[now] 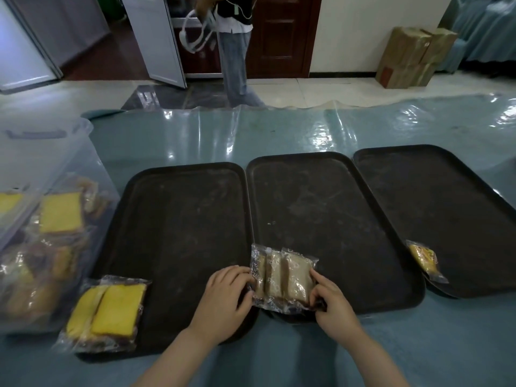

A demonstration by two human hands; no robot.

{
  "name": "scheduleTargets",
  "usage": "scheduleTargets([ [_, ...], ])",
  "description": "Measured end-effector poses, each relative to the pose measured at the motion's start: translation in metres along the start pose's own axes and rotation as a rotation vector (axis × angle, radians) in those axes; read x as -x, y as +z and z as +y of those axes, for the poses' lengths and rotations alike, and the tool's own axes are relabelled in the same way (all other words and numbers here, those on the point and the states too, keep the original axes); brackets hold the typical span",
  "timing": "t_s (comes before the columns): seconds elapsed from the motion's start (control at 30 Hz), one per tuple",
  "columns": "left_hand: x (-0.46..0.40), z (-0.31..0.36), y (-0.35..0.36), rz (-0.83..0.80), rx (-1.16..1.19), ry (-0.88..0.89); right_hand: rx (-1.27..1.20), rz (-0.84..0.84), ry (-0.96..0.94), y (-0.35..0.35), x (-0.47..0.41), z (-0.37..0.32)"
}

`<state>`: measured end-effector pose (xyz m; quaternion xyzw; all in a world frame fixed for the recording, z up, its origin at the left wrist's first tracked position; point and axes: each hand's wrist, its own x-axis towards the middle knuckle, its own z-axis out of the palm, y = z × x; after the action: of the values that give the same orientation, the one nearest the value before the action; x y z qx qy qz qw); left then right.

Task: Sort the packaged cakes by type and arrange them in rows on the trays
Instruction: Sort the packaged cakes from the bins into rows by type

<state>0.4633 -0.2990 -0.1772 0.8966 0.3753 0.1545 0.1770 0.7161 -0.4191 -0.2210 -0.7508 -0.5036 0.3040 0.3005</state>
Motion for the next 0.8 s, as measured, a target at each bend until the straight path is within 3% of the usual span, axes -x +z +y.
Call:
scheduleTargets([
  [0.2,0.006,-0.01,-0.011,-0.061,0.064,-0.062,0.07,0.014,0.083,0.0,0.002,-0.014],
  [0.47,0.014,-0.03,-0.047,-0.105,0.149,-0.139,0.046,0.279,0.043,0.012,0.01,-0.068],
  [0.67,0.011,-0.055,-0.096,-0.228,0.193,-0.169,0.078,0.226,0.0,0.02,-0.006,-0.134],
  [0.8,0.009,-0.069,-0.14,-0.199,0.124,-0.144,0.031,0.163,0.03,0.027,-0.024,-0.193],
])
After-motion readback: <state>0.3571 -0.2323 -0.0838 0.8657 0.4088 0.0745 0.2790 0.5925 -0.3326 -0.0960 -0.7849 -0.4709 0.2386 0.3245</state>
